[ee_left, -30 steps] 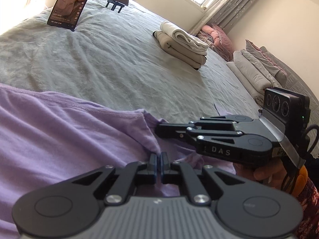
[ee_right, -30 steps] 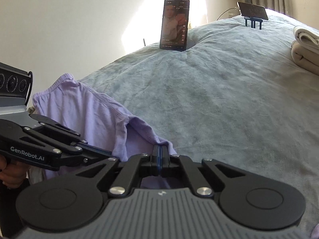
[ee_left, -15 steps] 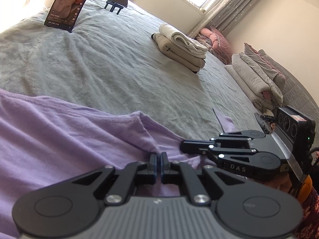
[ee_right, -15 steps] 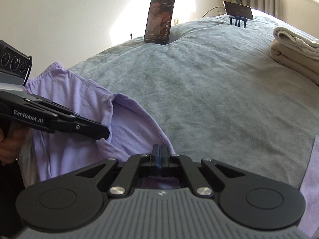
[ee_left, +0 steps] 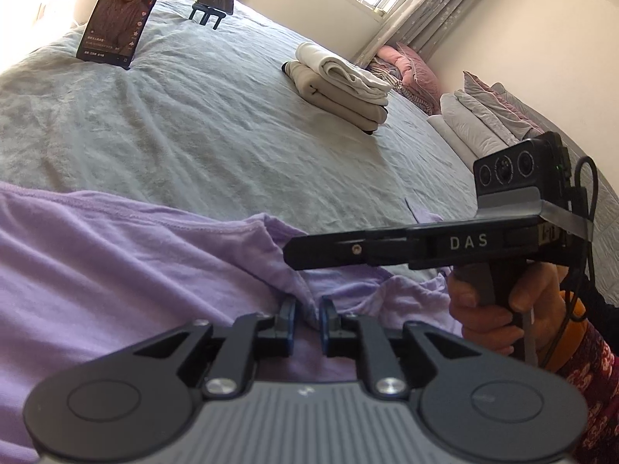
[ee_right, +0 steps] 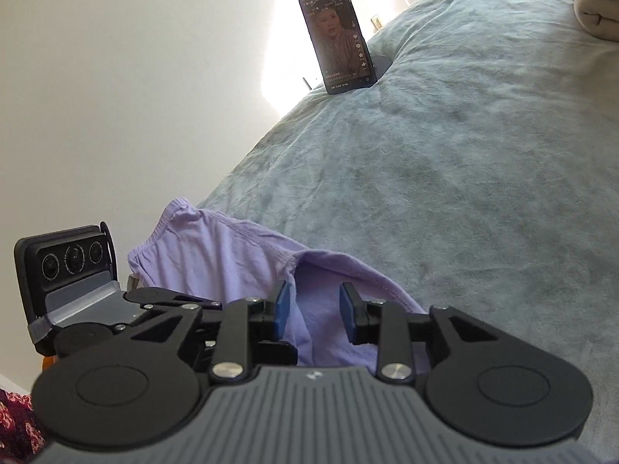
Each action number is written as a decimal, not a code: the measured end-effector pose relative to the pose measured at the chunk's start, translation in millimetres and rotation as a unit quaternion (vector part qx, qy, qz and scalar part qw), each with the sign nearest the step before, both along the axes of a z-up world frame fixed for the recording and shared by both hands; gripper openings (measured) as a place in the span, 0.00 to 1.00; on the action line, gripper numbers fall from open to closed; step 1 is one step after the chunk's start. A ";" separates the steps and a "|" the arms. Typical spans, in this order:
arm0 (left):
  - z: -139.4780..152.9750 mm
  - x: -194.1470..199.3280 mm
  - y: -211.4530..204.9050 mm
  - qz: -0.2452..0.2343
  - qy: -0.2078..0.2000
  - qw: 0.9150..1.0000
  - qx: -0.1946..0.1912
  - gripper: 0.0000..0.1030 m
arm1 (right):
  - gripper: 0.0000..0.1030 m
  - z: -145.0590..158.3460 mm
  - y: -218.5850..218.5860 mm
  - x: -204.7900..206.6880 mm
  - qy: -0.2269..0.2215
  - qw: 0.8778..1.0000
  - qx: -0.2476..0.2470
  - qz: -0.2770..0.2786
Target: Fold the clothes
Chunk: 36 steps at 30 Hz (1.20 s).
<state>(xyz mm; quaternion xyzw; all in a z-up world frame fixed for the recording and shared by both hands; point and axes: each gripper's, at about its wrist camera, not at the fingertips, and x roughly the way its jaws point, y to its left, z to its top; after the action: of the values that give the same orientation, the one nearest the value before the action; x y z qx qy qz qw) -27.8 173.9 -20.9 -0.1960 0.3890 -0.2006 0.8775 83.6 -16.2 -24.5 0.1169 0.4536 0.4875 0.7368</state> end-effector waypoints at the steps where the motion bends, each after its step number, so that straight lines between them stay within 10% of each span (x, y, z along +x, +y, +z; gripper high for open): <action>1: 2.1 -3.2 4.0 0.003 -0.003 1.000 0.001 0.20 | 0.42 -2.2 2.6 1.7 0.006 1.000 0.004 0.002; 10: 24.4 -39.1 59.3 0.083 -0.034 0.995 0.039 0.32 | 0.40 -5.4 18.5 6.6 0.008 1.000 0.022 0.004; 12: 30.4 -47.6 80.0 0.120 -0.045 0.990 0.060 0.32 | 0.04 -1.6 19.9 8.8 -0.015 1.000 0.020 -0.010; 19: 36.3 -56.2 147.4 0.240 -0.055 0.962 0.116 0.32 | 0.03 -1.9 19.1 23.5 -0.037 0.998 -0.005 -0.052; 23: 35.5 -53.2 158.0 0.235 -0.060 0.966 0.090 0.31 | 0.03 -5.6 22.7 22.0 -0.050 0.997 -0.019 -0.061; 29: 18.4 -41.8 148.4 0.220 -0.088 0.954 0.181 0.15 | 0.03 -5.3 33.4 22.3 -0.093 0.991 -0.054 -0.074; 36: 33.2 -53.4 154.8 0.226 -0.081 0.963 0.123 0.29 | 0.14 5.5 36.8 9.7 -0.118 0.988 -0.085 -0.057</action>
<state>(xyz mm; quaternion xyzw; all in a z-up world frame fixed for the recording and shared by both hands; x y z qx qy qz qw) -81.2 328.8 12.3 -0.1531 0.2838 0.0373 0.9458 93.3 20.6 -19.0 0.0217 0.3962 0.4146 0.8189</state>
